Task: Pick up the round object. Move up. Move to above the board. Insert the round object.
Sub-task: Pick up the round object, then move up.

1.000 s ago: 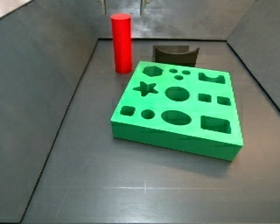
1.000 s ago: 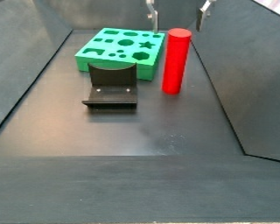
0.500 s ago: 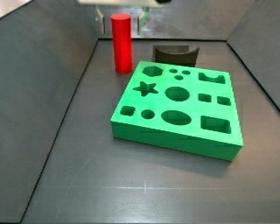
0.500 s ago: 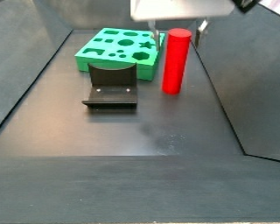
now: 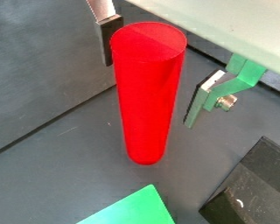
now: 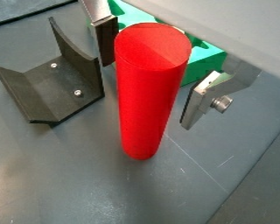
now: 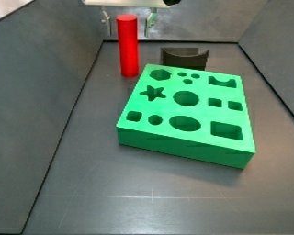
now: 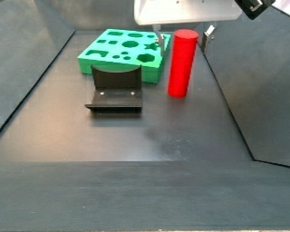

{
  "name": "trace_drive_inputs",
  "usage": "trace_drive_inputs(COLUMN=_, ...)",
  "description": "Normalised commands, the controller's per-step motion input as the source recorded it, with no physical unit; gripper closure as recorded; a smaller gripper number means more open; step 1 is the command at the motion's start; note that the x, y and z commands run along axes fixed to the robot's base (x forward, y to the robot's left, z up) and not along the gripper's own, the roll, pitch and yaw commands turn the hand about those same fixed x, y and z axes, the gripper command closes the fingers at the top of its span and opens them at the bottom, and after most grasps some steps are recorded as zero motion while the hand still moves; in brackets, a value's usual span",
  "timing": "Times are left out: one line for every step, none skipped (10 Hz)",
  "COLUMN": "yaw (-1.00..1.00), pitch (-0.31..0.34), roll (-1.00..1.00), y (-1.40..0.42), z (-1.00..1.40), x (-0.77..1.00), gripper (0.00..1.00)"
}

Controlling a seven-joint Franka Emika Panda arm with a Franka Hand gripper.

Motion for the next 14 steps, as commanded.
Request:
trace_drive_inputs(yaw=0.0, pitch=0.0, roll=0.0, y=0.0, z=0.0, x=0.0, gripper=1.0)
trace_drive_inputs(yaw=0.0, pitch=0.0, roll=0.0, y=0.0, z=0.0, x=0.0, gripper=1.0)
trace_drive_inputs(yaw=0.0, pitch=0.0, roll=0.0, y=0.0, z=0.0, x=0.0, gripper=1.0)
trace_drive_inputs(yaw=0.0, pitch=0.0, roll=0.0, y=0.0, z=0.0, x=0.0, gripper=1.0)
trace_drive_inputs(yaw=0.0, pitch=0.0, roll=0.0, y=0.0, z=0.0, x=0.0, gripper=1.0)
trace_drive_inputs(yaw=0.0, pitch=0.0, roll=0.0, y=0.0, z=0.0, x=0.0, gripper=1.0)
trace_drive_inputs(yaw=0.0, pitch=0.0, roll=0.0, y=0.0, z=0.0, x=0.0, gripper=1.0)
trace_drive_inputs(yaw=0.0, pitch=0.0, roll=0.0, y=0.0, z=0.0, x=0.0, gripper=1.0)
trace_drive_inputs(yaw=0.0, pitch=0.0, roll=0.0, y=0.0, z=0.0, x=0.0, gripper=1.0)
trace_drive_inputs(yaw=0.0, pitch=0.0, roll=0.0, y=0.0, z=0.0, x=0.0, gripper=1.0)
trace_drive_inputs(yaw=0.0, pitch=0.0, roll=0.0, y=0.0, z=0.0, x=0.0, gripper=1.0)
trace_drive_inputs(yaw=0.0, pitch=0.0, roll=0.0, y=0.0, z=0.83, x=0.0, gripper=1.0)
trace_drive_inputs(yaw=-0.02, pitch=0.015, roll=0.0, y=-0.04, z=0.82, x=-0.06, gripper=1.0)
trace_drive_inputs(yaw=-0.02, pitch=0.023, roll=-0.01, y=-0.04, z=0.73, x=-0.09, gripper=1.0)
